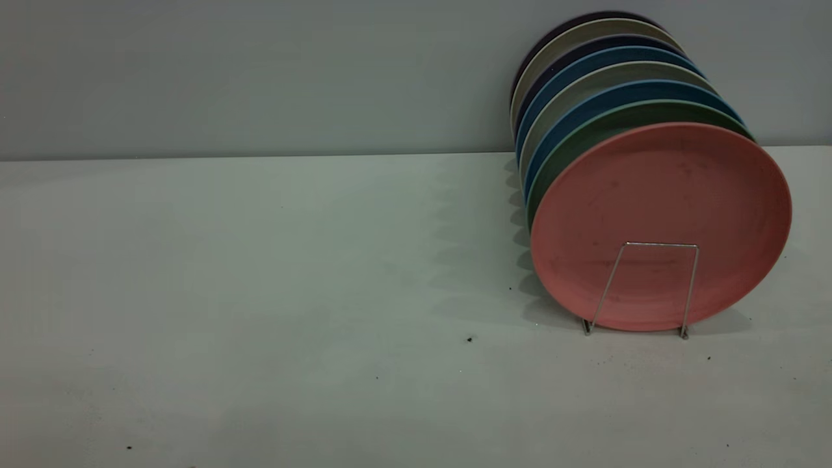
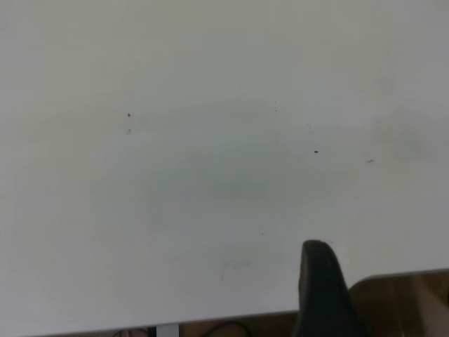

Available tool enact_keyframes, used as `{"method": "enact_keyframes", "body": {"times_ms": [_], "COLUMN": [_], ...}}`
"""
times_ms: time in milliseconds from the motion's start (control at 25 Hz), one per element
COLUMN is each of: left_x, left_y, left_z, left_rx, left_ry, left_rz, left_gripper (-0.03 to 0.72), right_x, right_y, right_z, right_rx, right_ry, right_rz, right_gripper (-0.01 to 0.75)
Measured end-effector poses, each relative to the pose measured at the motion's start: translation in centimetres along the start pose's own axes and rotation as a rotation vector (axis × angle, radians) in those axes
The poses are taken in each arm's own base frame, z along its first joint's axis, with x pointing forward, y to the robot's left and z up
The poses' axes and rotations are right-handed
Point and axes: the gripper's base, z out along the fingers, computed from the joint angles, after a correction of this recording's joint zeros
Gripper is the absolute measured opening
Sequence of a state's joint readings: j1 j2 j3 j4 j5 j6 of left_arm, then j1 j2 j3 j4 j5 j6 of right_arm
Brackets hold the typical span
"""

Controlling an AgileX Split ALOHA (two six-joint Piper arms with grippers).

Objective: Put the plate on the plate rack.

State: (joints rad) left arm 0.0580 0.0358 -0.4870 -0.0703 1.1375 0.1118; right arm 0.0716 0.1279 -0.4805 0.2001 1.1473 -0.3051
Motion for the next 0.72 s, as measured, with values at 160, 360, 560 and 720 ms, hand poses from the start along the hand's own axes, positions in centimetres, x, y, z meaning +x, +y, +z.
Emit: {"method": "enact_keyframes", "body": {"times_ms": [160,360,560,720], "left_x": [0.2,0.5,0.6,0.6], "left_y": [0.0,-0.1,0.0,0.0], "left_z": [-0.1,-0.5,-0.5,-0.5], "left_rx": [-0.002,-0.002,0.012,0.013], "left_ry": [-0.015,-0.054,-0.058,-0.058], "left_rz": [0.001,0.006,0.019,0.019], "left_gripper": [0.460,0.460,0.460,0.460], "right_x": [0.1,1.0,1.2,1.2], "right_y": [0.1,0.5,0.6,0.6], "right_z": [-0.2,-1.3,-1.4,-1.4], "right_rx": [0.012,0.077,0.096,0.096], "right_ry": [-0.019,-0.117,-0.130,-0.130], "right_rz": [0.003,0.014,0.023,0.024], "right_gripper": [0.384,0.384,0.383,0.383]}}
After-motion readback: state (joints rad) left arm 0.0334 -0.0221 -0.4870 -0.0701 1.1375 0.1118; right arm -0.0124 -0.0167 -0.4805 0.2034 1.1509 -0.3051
